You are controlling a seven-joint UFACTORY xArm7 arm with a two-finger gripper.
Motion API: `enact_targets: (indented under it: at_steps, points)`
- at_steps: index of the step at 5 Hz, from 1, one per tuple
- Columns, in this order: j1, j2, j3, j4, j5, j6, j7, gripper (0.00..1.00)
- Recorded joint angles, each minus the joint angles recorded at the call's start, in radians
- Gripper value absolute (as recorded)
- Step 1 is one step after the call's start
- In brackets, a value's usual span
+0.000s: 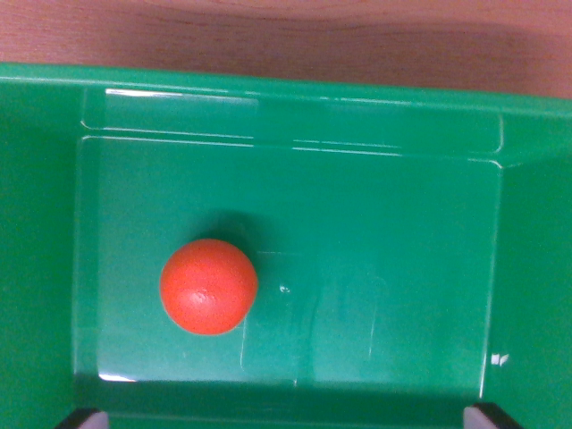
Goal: Pick fruit
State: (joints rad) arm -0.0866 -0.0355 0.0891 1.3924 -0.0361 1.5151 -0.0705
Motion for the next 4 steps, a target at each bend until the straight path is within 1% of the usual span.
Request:
enact_targets:
  at_steps: [1,2,3,4]
  points:
    - [0.0024,0.012,0.001,-0.024,0.0006,-0.036,-0.011,0.00]
    - [0.0024,0.012,0.001,-0.024,0.0006,-0.036,-0.011,0.00]
    - [0.0050,0.025,0.002,-0.049,0.0012,-0.075,-0.023,0.00]
    - [0.0050,0.025,0.002,-0.049,0.0012,-0.075,-0.023,0.00]
